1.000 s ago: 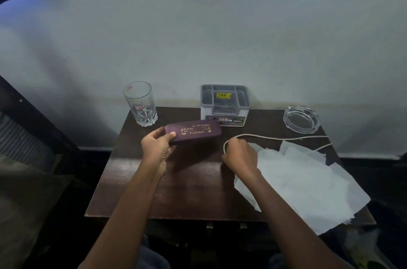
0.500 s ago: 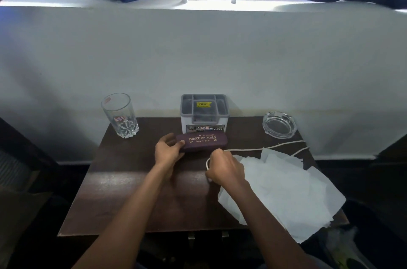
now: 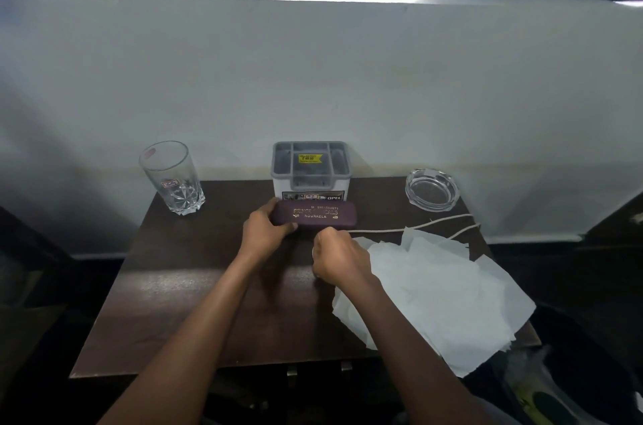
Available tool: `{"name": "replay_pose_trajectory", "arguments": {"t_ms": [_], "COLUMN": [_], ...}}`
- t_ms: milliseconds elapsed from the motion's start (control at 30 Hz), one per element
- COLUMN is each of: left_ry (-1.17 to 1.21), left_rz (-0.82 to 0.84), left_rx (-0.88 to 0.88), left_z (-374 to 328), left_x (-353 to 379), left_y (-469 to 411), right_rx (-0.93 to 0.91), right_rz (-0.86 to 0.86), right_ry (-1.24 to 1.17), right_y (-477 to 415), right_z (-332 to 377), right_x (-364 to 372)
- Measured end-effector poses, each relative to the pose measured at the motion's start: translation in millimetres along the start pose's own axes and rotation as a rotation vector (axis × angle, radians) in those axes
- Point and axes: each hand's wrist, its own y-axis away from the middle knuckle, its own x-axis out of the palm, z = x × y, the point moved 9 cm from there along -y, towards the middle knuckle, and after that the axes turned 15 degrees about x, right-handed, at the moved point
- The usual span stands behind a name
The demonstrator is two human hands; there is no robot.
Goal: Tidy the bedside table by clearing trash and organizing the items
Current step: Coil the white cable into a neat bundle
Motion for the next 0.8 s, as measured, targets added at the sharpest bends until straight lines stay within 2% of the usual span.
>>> {"name": "replay_pose_trajectory", "arguments": {"t_ms": [67,167,233,300,367,400,467,533,600,667,700,800], "left_ry": [-0.015,-0.333,-0.42,-0.365,-0.189,-0.083,0.036,0.043,0.084,0.082,0.038,-0.08], "left_rz": [-0.001,-0.159,-0.186,0.008,0.244,0.31,0.316,0.27,0.23,0.21,0.199,0.098], "left_rx": [-0.016,0.027,0.057,-0.03,-0.134,-0.177,-0.2,-0.165,-0.123,-0.026,0.047,0.253], "left_z": [1.9,-18.1,-36.3,-32.4,-22.0,-19.4,-19.8,-26.3,-33.7,-47.5,-55.6,-78.2], "left_x": [-1.7,-26.5,-32.0,-12.8,19.8,32.7,42.8,39.9,36.8,33.3,30.6,18.1], "left_y": [-0.6,5.4,11.5,14.6,24.4,30.7,35.8,35.8,36.1,36.5,36.2,36.3], "right_rx": [-0.003,-0.011,-0.017,-0.017,-0.022,-0.029,-0.024,-0.004,0.037,0.102,0.148,0.289], "right_rz": [0.007,-0.011,-0.026,-0.032,-0.02,-0.004,0.06,0.101,0.044,-0.024,0.007,0.288], "right_ry": [-0.018,-0.069,-0.104,-0.144,-0.181,-0.206,-0.252,-0.298,-0.361,-0.312,-0.221,0.028], "right_y": [-0.3,-1.4,-2.3,-3.9,-5.2,-6.3,-5.7,-3.4,-6.3,-12.8,-15.3,-11.5], "right_z": [-0.4,-1.1,-1.7,-4.3,-7.3,-8.7,-12.5,-19.9,-36.6,-62.0,-75.4,-109.8], "right_x": [-2.8,-8.1,-11.8,-14.5,-15.3,-15.0,-14.0,-20.0,-36.2,-50.2,-49.1,-21.2]}}
